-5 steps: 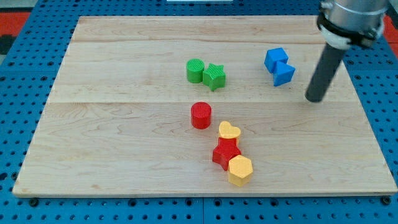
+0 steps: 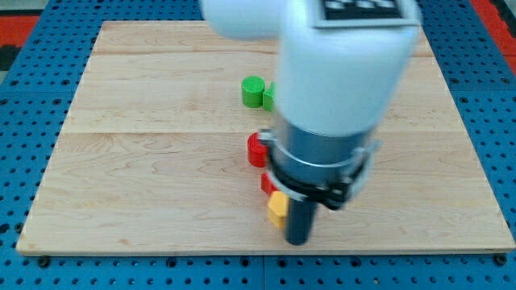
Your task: Separate the yellow hexagon from the red star
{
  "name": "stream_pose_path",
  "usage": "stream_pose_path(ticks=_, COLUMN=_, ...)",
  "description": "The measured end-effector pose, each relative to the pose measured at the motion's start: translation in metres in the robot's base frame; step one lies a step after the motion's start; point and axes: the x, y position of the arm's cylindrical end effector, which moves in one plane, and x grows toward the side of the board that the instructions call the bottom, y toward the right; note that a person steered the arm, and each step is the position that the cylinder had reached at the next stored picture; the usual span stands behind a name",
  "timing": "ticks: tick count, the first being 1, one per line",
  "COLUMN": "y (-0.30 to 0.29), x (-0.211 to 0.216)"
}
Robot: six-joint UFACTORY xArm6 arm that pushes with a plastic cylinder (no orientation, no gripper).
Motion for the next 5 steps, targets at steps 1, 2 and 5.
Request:
stream_pose_path(ticks=1, y=-0.023, x=-0.010)
stream_pose_path(ticks=2, y=0.009, x=-0.016)
stream_pose_path(ticks=5, y=-0.095, x=-0.089)
